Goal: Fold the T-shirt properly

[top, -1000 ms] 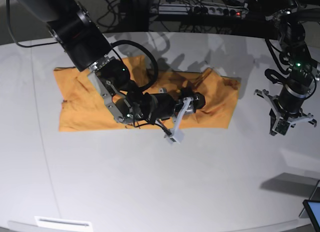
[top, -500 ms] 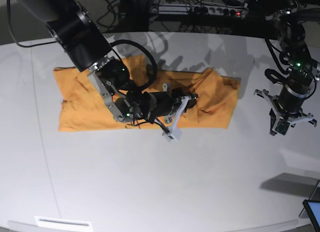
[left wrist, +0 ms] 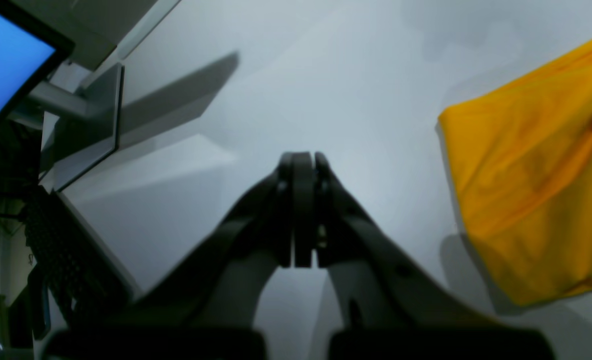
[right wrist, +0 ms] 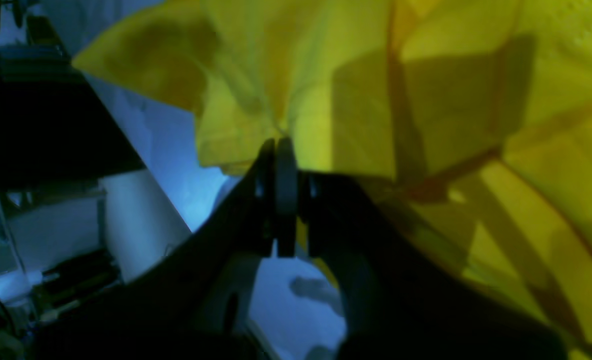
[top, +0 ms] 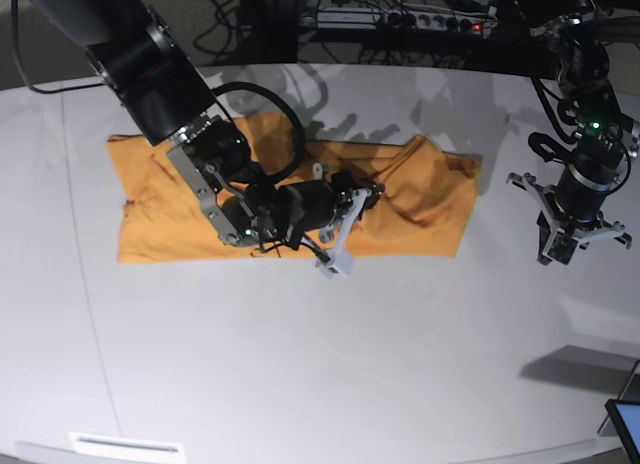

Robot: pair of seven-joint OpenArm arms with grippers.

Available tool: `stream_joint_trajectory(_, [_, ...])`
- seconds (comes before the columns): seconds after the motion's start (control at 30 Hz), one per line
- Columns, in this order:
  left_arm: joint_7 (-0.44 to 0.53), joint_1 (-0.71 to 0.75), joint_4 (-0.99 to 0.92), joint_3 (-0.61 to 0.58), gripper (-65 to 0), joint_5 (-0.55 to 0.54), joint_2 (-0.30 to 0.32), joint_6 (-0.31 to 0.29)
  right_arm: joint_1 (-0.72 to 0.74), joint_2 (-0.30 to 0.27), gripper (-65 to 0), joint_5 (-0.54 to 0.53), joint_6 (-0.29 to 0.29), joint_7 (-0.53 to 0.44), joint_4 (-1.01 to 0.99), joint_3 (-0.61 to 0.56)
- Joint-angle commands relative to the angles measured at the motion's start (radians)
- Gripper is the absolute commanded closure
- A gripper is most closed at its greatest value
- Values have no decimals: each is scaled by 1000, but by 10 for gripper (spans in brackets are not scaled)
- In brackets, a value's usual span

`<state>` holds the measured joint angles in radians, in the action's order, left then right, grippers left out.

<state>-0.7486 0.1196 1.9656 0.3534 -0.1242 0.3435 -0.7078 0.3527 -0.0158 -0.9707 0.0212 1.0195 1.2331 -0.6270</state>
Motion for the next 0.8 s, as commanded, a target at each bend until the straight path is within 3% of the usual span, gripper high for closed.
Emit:
stream_joint_trajectory(0.0, [21,-11,13,8,0,-5,16,10,30,1,-3,-18,12,-9,21,2])
stream_joint_trajectory(0.3, [21,-13,11,5,0,-5,16,10,70,-3,-3,-18,113,23,21,3])
stream_joint_trajectory(0.67, [21,-10,11,5,0,-5,19,10,124,-5,-3,-18,118,48,12,3])
stream_joint_trajectory(0.77, [21,-10,11,5,0,-5,19,10,141,-28,-3,-18,118,54,10,3])
